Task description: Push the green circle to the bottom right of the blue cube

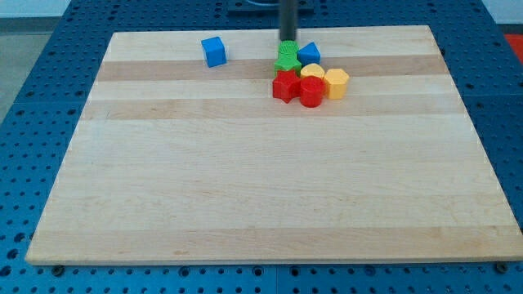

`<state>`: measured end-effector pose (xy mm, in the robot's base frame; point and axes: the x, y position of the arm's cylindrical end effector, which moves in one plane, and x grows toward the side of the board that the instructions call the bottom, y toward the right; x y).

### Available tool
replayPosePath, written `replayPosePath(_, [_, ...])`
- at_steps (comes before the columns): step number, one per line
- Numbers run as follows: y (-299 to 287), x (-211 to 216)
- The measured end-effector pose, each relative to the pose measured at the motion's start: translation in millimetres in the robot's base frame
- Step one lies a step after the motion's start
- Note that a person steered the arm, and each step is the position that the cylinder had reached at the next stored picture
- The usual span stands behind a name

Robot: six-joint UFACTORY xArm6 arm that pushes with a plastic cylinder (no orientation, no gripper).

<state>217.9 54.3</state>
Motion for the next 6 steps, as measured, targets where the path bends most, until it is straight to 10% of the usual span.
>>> replayPosePath(6, [-62.3,50.0])
